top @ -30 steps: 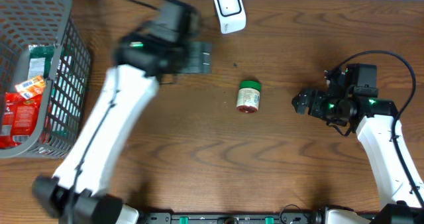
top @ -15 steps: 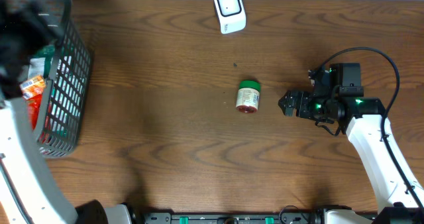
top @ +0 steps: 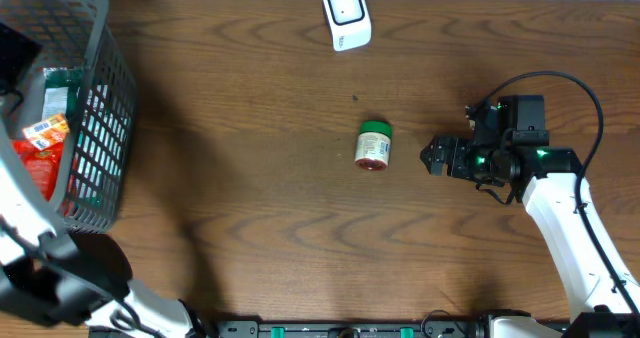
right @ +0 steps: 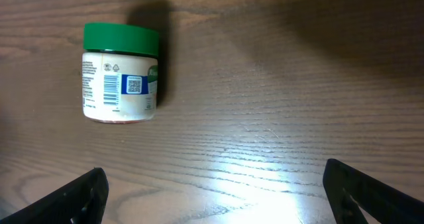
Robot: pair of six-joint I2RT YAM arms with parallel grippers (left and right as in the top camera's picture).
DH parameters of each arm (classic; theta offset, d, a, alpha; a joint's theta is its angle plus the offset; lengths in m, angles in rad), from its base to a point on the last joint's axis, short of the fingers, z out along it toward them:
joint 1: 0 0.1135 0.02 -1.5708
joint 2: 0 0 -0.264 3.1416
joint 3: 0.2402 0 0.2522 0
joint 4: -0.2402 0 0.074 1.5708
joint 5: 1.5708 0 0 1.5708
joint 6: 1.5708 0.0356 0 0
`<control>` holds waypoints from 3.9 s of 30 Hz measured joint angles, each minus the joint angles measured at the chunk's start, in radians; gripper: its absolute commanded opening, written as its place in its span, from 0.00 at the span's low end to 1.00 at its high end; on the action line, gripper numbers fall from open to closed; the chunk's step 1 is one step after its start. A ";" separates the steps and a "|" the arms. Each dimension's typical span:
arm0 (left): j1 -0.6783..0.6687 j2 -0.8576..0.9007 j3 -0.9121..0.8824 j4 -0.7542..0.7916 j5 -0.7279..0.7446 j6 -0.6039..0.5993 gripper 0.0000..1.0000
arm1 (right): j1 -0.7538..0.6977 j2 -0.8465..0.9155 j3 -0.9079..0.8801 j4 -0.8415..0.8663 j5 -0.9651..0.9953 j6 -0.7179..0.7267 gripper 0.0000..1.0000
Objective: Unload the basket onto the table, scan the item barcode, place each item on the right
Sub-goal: 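Move the left gripper back into the basket toward the orange soap bar, then grasp the orange soap bar with the left gripper and lift it out, then lower the soap bar beside the jar and release it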
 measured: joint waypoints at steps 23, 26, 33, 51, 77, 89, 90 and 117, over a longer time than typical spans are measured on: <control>0.000 0.239 -0.029 0.047 -0.101 -0.415 0.67 | 0.000 0.000 0.000 0.000 0.000 0.000 0.99; 0.000 0.240 -0.066 0.047 -0.138 -0.484 0.70 | 0.000 0.000 0.000 0.000 0.000 0.000 0.99; 0.000 0.240 -0.128 0.129 -0.178 -0.555 0.70 | 0.000 0.000 0.000 0.000 0.000 0.000 0.99; 0.000 0.326 -0.195 0.223 -0.193 -0.578 0.62 | 0.000 0.000 0.000 0.000 0.000 0.000 0.99; 0.023 -0.037 -0.198 0.258 -0.196 -0.509 0.18 | 0.000 0.000 0.000 0.000 0.000 0.000 0.99; -0.331 -0.414 -0.185 -0.120 -0.065 -0.223 0.19 | 0.000 0.000 0.000 0.002 0.000 0.000 0.99; -0.380 -0.415 -0.185 -0.139 -0.061 -0.208 0.19 | 0.000 0.000 0.000 0.003 0.000 0.000 0.99; -1.173 0.158 -0.382 0.090 -0.038 -0.024 0.19 | 0.000 0.000 0.000 0.002 0.000 0.000 0.99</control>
